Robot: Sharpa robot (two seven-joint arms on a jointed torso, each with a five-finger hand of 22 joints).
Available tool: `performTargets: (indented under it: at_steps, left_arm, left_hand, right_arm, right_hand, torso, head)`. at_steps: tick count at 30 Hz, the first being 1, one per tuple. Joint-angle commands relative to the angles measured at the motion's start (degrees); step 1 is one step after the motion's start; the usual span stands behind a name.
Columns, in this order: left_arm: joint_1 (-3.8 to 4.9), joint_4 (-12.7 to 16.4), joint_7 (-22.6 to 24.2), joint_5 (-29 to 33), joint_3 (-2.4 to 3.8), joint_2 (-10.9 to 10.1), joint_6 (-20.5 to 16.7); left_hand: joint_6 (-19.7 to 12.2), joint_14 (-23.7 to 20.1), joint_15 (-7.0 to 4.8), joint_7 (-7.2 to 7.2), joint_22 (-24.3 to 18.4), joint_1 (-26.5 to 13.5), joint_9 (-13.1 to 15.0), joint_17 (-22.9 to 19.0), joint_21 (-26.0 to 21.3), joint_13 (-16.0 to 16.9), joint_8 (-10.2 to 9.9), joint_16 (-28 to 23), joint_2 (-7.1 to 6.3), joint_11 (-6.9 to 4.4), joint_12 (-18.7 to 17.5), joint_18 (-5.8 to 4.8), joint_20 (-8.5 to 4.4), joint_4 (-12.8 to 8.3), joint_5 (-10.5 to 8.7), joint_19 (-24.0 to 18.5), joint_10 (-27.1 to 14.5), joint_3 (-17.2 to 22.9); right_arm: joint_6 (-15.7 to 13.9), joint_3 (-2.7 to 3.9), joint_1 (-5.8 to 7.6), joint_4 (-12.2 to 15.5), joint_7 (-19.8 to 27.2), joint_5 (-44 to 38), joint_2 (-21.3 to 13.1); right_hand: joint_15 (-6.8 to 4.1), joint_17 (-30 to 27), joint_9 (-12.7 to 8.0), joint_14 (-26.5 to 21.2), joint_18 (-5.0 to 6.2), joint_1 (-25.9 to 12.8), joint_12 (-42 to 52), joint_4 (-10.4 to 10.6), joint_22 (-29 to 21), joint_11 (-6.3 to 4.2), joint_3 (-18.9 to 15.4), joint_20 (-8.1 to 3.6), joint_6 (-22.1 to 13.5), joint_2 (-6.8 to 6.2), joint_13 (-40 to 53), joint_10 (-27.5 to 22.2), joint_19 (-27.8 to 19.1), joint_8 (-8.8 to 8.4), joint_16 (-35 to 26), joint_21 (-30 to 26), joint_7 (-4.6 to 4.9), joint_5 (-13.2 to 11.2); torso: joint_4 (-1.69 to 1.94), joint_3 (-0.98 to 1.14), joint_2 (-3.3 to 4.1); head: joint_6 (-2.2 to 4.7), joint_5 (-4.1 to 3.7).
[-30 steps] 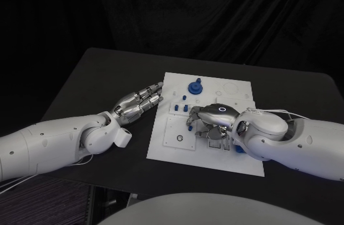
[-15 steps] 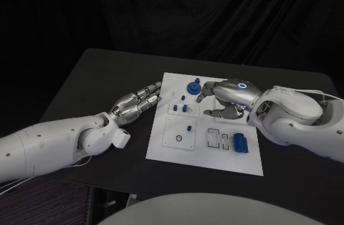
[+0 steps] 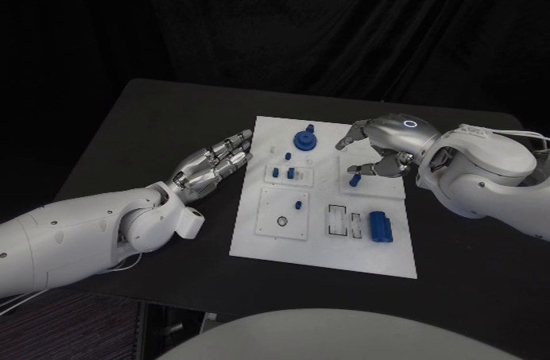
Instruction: Assemble the parts on the task board
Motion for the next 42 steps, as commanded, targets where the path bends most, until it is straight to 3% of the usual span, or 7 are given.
performTargets:
  at_steps: [1,8,15,22,28,32,42]
  left_arm:
    - [-0.06,0.14,1.61,0.06,0.05,0.05,-0.50]
    - [-0.08,-0.13,1.42,0.06,0.05,0.38,-0.20]
    - [-0.10,-0.17,1.40,0.06,0.05,0.46,-0.03]
    - [-0.13,-0.16,1.28,0.06,0.05,0.40,0.12]
    - [-0.16,-0.18,1.17,0.06,0.05,0.40,0.29]
    - [-0.19,-0.20,1.07,0.06,0.05,0.45,0.46]
    - [-0.29,-0.43,0.80,0.06,0.05,0.64,0.82]
  left_hand:
    - [0.13,0.18,-0.40,-0.15,-0.06,-0.05,0.05,-0.10,-0.24,-0.06,0.28,-0.21,0.21,-0.04,-0.10,0.05,-0.36,0.21,0.29,-0.05,-0.20,0.09]
    - [0.09,0.18,-0.40,-0.18,-0.07,-0.03,0.04,-0.10,-0.24,-0.07,0.27,-0.21,0.21,-0.06,-0.11,0.04,-0.38,0.21,0.31,-0.06,-0.23,0.10]
    - [0.06,0.18,-0.41,-0.19,-0.04,0.00,0.03,-0.10,-0.24,-0.07,0.26,-0.21,0.23,-0.07,-0.11,0.03,-0.39,0.19,0.35,-0.05,-0.23,0.12]
    - [0.04,0.18,-0.41,-0.20,-0.05,0.03,0.03,-0.10,-0.24,-0.06,0.25,-0.21,0.25,-0.07,-0.11,0.02,-0.39,0.17,0.38,-0.05,-0.22,0.15]
    - [-0.03,0.18,-0.38,-0.21,-0.01,0.08,0.02,-0.10,-0.23,-0.07,0.24,-0.21,0.28,-0.08,-0.12,0.01,-0.36,0.14,0.43,-0.04,-0.25,0.19]
    - [-0.03,0.18,-0.35,-0.21,0.01,0.12,0.02,-0.10,-0.22,-0.07,0.23,-0.21,0.31,-0.09,-0.12,0.00,-0.33,0.11,0.45,-0.04,-0.25,0.22]
    - [-0.01,0.18,-0.19,-0.19,0.04,0.25,0.02,-0.10,-0.21,-0.07,0.23,-0.21,0.38,-0.10,-0.12,-0.01,-0.17,0.02,0.54,-0.03,-0.26,0.32]
  right_arm:
    - [1.89,-0.01,-0.75,-0.53,-2.98,-0.98,-0.23]
    - [2.51,-0.02,-2.35,-1.30,-3.76,-1.01,-0.45]
    - [2.79,-0.02,-3.49,-1.74,-3.43,-1.01,-0.23]
    - [2.69,-0.02,-4.43,-2.54,-2.72,-1.02,0.37]
    - [2.56,-0.02,-4.90,-2.85,-2.21,-1.02,0.88]
    - [2.50,-0.01,-5.13,-3.12,-1.88,-1.02,1.33]
    - [1.77,-0.01,-5.35,-3.46,-1.22,-1.02,1.90]
  right_hand:
    - [0.39,0.21,-0.36,0.06,-0.63,-0.91,-0.32,0.05,7.54,0.04,-0.58,0.34,0.19,-0.38,-0.09,1.23,-0.01,-0.40,-0.17,-0.04,-0.21,-0.97]
    - [1.80,2.66,-1.20,2.25,-1.31,-2.61,-1.39,0.00,8.49,0.11,-0.44,1.55,2.05,0.04,-0.21,8.47,2.54,-0.97,0.76,3.20,0.57,-1.98]
    - [1.21,3.02,-1.71,3.11,-1.44,-2.35,-4.53,-0.24,8.71,-0.61,0.20,1.18,3.96,1.10,-0.16,14.51,3.46,-1.18,0.52,4.04,1.90,-1.99]
    - [0.59,2.72,-1.47,3.29,-1.42,1.29,-7.80,-1.52,8.68,-1.28,1.89,0.54,7.41,2.45,-0.01,18.89,3.56,-0.67,-0.08,3.70,3.31,3.47]
    - [0.16,2.60,-1.28,3.32,-1.41,3.15,-9.05,-2.35,8.69,-1.80,3.59,0.12,8.76,2.73,0.08,21.98,3.60,-0.65,-0.37,3.56,3.37,5.69]
    - [-0.22,2.10,-1.00,3.18,-1.37,3.88,-10.71,-2.30,8.61,-2.12,6.09,-0.19,10.16,2.39,0.03,24.39,3.46,-0.58,-0.83,3.14,3.16,3.37]
    - [-1.03,1.65,-0.12,3.11,-1.32,4.87,-12.72,-2.70,8.60,-3.14,9.85,-0.89,13.46,1.92,0.13,29.29,3.37,0.26,-1.36,2.88,3.66,2.21]
  torso:
    - [-0.18,0.04,0.15]
    - [0.10,0.19,0.15]
    - [0.09,0.17,0.23]
    - [0.05,0.04,0.12]
    - [-0.01,0.04,0.05]
    - [0.05,0.04,-0.04]
    - [0.00,0.04,0.01]
  head:
    - [0.00,0.15]
    - [0.00,-0.02]
    - [0.00,0.11]
    - [0.00,0.31]
    - [0.00,0.42]
    - [0.00,0.48]
    - [0.00,0.64]
